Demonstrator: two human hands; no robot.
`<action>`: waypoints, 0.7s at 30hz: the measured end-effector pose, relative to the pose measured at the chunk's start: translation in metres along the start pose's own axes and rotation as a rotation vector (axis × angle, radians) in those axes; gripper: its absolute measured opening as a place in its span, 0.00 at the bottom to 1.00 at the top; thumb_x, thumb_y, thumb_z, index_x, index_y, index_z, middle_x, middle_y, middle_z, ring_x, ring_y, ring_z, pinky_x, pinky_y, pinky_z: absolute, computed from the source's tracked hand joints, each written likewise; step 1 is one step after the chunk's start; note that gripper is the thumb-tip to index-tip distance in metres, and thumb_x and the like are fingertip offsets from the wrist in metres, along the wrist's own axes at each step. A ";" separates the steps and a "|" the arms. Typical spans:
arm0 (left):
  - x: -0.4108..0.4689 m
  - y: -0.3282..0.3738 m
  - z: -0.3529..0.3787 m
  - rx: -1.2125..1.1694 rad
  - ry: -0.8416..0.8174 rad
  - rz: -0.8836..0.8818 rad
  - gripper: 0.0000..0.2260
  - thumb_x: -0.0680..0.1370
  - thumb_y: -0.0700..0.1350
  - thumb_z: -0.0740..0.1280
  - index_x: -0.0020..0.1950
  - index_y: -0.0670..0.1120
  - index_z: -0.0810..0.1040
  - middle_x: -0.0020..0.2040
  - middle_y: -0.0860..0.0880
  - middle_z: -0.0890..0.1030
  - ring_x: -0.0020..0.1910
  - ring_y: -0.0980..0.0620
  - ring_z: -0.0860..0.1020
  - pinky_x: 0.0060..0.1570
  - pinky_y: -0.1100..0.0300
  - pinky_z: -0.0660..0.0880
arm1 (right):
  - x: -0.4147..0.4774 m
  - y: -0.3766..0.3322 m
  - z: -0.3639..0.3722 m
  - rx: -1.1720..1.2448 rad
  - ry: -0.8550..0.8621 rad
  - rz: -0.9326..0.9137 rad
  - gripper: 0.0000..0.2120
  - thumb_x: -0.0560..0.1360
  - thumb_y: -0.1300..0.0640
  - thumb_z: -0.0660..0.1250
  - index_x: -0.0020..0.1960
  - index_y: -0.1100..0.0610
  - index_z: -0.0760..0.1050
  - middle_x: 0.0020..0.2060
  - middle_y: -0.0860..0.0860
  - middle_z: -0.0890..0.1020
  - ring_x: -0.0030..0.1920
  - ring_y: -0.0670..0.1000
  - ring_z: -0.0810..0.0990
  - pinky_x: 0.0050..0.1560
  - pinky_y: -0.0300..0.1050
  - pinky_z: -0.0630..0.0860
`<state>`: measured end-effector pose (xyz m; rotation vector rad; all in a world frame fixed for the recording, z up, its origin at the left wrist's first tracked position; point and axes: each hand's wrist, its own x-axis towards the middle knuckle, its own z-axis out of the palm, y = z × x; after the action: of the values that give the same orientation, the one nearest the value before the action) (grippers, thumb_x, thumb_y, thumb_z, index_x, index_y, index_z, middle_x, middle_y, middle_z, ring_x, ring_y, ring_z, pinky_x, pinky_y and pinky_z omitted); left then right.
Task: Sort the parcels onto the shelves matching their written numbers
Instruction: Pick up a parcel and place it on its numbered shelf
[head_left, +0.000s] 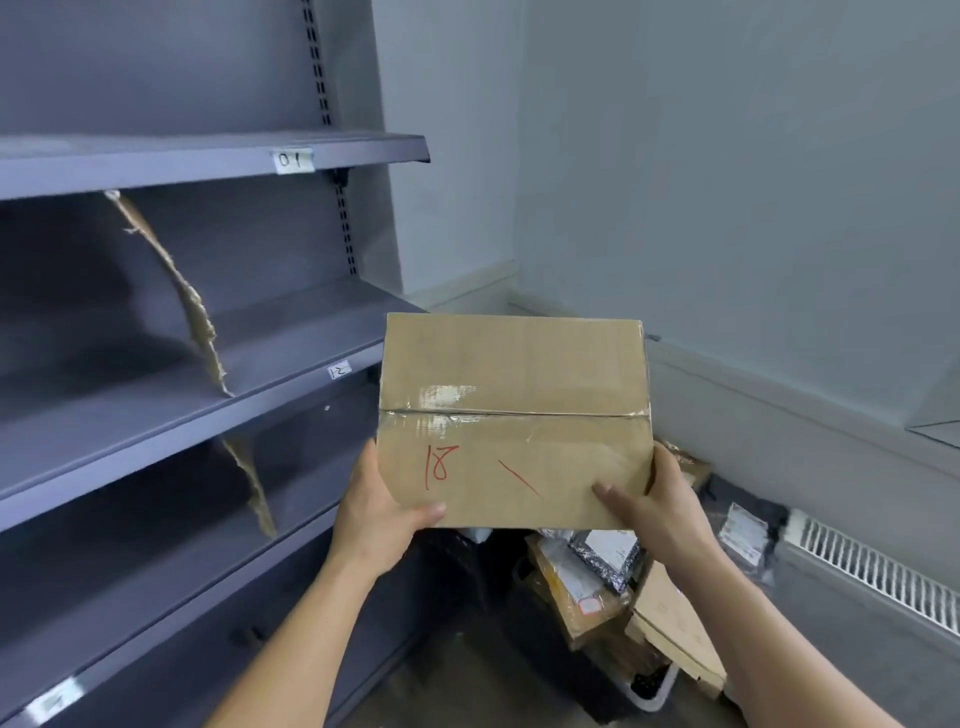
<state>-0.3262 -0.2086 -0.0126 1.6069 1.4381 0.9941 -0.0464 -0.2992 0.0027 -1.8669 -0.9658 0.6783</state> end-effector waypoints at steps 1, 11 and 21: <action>-0.008 -0.002 -0.004 0.005 0.028 -0.017 0.37 0.62 0.41 0.82 0.64 0.58 0.68 0.59 0.56 0.76 0.59 0.53 0.75 0.54 0.53 0.75 | 0.000 -0.001 0.002 -0.004 -0.030 -0.015 0.31 0.73 0.51 0.76 0.70 0.51 0.66 0.59 0.48 0.79 0.55 0.52 0.80 0.56 0.54 0.79; -0.112 -0.005 -0.040 0.002 0.283 -0.185 0.38 0.63 0.38 0.82 0.66 0.59 0.68 0.59 0.59 0.76 0.59 0.54 0.75 0.57 0.54 0.75 | -0.024 -0.005 0.026 -0.020 -0.332 -0.132 0.31 0.73 0.50 0.75 0.71 0.52 0.66 0.59 0.49 0.78 0.58 0.54 0.78 0.60 0.57 0.77; -0.220 -0.023 -0.122 0.017 0.553 -0.296 0.36 0.64 0.38 0.81 0.63 0.61 0.69 0.58 0.61 0.78 0.58 0.57 0.76 0.54 0.55 0.75 | -0.091 -0.037 0.104 -0.048 -0.624 -0.277 0.33 0.70 0.45 0.76 0.70 0.49 0.66 0.59 0.48 0.78 0.60 0.54 0.78 0.62 0.59 0.76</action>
<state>-0.4612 -0.4218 0.0027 1.1202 1.9849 1.3063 -0.1883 -0.3166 -0.0046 -1.5344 -1.6119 1.1001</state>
